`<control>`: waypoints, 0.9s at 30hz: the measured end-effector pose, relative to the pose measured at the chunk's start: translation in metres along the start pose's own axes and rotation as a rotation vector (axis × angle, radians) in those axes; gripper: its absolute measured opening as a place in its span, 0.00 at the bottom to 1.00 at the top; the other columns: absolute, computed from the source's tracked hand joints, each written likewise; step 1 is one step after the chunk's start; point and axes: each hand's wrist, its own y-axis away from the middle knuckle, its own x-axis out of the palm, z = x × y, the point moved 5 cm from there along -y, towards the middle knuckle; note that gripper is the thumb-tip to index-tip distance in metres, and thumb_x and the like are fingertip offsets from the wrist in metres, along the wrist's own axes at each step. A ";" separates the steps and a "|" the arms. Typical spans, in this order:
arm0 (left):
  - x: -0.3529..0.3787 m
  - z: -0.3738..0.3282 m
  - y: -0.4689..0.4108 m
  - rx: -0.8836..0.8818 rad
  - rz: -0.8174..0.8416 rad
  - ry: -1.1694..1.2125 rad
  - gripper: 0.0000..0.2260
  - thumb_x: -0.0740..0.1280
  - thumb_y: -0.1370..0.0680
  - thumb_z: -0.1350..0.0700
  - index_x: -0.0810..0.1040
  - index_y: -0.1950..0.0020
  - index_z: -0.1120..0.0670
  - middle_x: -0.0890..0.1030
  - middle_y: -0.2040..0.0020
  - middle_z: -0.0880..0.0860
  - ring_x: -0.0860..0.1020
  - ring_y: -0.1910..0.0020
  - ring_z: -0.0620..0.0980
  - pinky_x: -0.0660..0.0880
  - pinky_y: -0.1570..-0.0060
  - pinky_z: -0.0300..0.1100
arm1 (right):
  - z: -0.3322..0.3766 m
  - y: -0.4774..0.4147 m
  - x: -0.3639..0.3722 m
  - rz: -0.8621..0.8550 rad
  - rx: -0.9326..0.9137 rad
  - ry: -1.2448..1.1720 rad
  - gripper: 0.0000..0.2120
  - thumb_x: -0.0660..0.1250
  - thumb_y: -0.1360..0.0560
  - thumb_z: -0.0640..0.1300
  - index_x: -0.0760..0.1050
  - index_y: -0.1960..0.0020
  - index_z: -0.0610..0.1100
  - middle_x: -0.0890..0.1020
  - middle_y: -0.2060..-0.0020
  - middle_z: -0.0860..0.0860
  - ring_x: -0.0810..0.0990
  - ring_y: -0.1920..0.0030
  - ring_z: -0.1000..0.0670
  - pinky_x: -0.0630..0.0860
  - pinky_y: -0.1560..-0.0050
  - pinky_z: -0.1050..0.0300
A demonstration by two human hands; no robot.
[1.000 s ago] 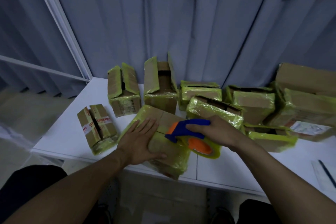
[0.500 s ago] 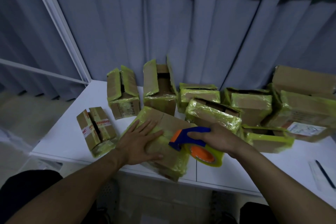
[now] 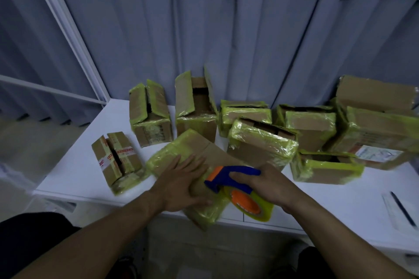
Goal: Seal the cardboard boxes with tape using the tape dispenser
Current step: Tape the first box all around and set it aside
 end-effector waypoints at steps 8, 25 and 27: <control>0.009 -0.003 0.005 -0.044 -0.014 -0.080 0.51 0.52 0.35 0.16 0.43 0.19 0.41 0.39 0.20 0.42 0.37 0.21 0.44 0.35 0.24 0.52 | -0.011 0.021 0.012 -0.018 0.012 -0.074 0.27 0.73 0.26 0.61 0.84 0.54 0.35 0.83 0.64 0.39 0.79 0.67 0.50 0.69 0.61 0.56; 0.009 -0.005 0.005 -0.053 0.025 -0.088 0.51 0.50 0.35 0.16 0.40 0.20 0.41 0.39 0.20 0.41 0.37 0.21 0.43 0.34 0.24 0.52 | -0.044 0.061 -0.009 -0.006 0.045 -0.113 0.21 0.73 0.25 0.60 0.86 0.52 0.40 0.88 0.60 0.46 0.87 0.57 0.45 0.77 0.56 0.57; 0.009 -0.006 0.005 -0.046 0.030 -0.102 0.51 0.49 0.35 0.16 0.39 0.19 0.42 0.39 0.20 0.42 0.37 0.21 0.44 0.35 0.24 0.54 | -0.046 0.062 -0.008 0.002 0.055 -0.099 0.20 0.73 0.25 0.59 0.86 0.52 0.41 0.88 0.60 0.47 0.87 0.56 0.44 0.78 0.55 0.56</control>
